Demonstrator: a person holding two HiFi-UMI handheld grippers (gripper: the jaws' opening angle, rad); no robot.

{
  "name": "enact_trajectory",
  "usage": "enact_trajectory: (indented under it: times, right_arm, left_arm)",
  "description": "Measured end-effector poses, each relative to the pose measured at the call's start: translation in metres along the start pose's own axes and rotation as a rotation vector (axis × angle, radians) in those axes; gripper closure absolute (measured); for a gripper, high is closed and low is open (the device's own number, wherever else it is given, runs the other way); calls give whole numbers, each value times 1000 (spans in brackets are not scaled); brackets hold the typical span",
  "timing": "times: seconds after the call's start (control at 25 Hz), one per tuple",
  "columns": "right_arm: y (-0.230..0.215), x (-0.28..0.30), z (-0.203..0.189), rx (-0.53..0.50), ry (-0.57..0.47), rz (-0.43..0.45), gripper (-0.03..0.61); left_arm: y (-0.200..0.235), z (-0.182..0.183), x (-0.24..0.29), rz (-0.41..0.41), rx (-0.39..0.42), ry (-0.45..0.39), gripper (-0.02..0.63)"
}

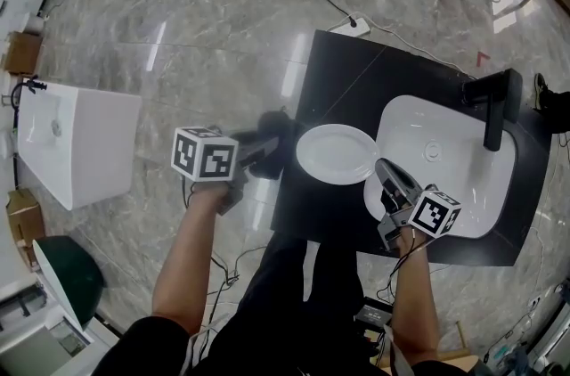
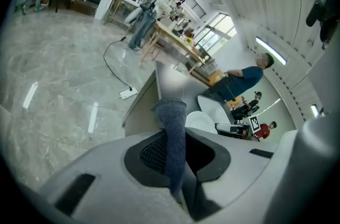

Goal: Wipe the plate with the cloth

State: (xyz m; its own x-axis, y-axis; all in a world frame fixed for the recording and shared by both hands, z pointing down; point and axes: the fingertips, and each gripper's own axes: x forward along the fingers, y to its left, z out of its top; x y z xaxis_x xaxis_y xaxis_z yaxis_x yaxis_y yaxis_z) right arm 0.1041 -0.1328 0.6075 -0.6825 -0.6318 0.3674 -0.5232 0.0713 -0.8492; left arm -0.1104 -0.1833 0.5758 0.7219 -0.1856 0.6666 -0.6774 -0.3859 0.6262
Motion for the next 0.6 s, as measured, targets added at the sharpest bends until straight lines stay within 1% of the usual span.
enact_trajectory:
  times: [0.16,0.28,0.4,0.48,0.56,0.6]
  right_arm:
    - [-1,-1,0,-12,-4,-6,555]
    - [0,-1,1,-26,-11,-1,555]
    - [2,-1,4,-34,-33,13,555]
    - [2,-2,5,-36,-49,17,552]
    - [2,-4,7,-34,-65,17,543]
    - [2,-6,7,-32,-72,16,523]
  left_arm:
    - [-4,1,-17,18,41,-43,560]
    - [-17,3,-19,-4,59,-70,560]
    - [-36,10,-19,-50,70,-119,560]
    - [-50,15,-19,-101,67,-162,560]
    - [-64,19,-20,-150,64,-201,560]
    - [-70,19,-21,-165,70,-214,560]
